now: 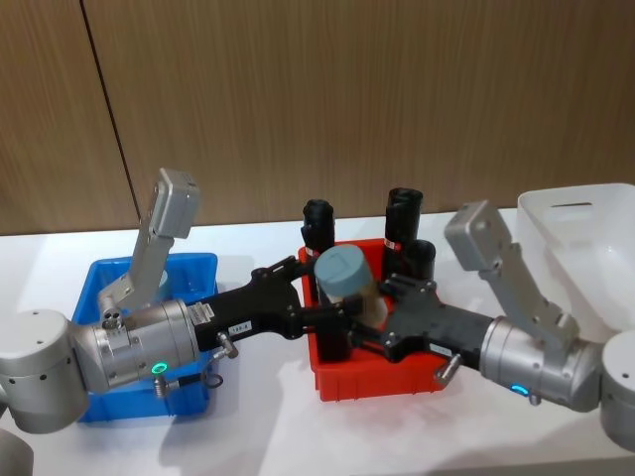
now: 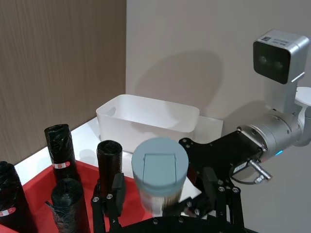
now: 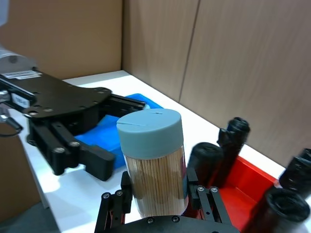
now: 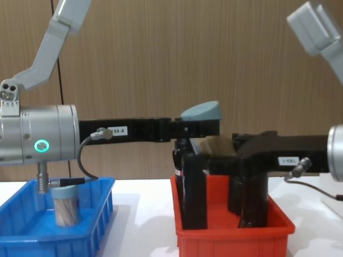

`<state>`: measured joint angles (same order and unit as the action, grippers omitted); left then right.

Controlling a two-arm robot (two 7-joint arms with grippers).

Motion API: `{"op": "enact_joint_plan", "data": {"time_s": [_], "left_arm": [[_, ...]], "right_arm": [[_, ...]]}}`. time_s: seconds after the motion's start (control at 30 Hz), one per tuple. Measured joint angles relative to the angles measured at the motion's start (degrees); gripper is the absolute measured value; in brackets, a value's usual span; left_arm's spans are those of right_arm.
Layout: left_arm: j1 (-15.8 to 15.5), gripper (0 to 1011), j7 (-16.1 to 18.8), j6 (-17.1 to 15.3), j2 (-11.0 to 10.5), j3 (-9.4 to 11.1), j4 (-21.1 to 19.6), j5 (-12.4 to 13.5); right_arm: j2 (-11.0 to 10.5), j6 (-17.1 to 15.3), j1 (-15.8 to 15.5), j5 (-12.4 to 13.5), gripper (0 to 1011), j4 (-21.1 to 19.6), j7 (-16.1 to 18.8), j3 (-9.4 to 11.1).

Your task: Pick the cotton swabs from the blue box and place them into the white box.

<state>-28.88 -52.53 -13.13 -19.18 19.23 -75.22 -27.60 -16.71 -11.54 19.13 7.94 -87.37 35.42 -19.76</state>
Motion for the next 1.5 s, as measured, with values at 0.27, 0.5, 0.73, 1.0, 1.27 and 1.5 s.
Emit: {"op": "enact_joint_plan", "data": {"time_s": [0.27,0.5,0.73,1.0,1.27,1.5], "left_arm": [[0.0,1004,0.0,0.0,0.0,0.0,0.0,0.0],[0.0,1004,0.01,0.0,0.0,0.0,0.0,0.0],[0.0,1004,0.01,0.0,0.0,0.0,0.0,0.0],[0.0,1004,0.01,0.0,0.0,0.0,0.0,0.0],[0.0,1004,0.01,0.0,0.0,0.01,0.0,0.0],[0.0,1004,0.01,0.0,0.0,0.0,0.0,0.0]], "right_arm": [[-1.84,0.4,-0.96,2.38,649,0.01,-2.49,1.64],[-3.75,0.99,-1.9,4.68,649,0.35,-5.2,3.54],[-5.54,1.64,-2.6,6.69,649,0.84,-8.46,5.47],[-7.24,2.21,-2.78,8.61,649,2.16,-12.95,7.77],[-8.07,2.28,-1.62,9.41,649,4.9,-17.16,9.47],[-8.16,2.11,1.1,9.31,649,9.87,-20.94,10.58]]}}
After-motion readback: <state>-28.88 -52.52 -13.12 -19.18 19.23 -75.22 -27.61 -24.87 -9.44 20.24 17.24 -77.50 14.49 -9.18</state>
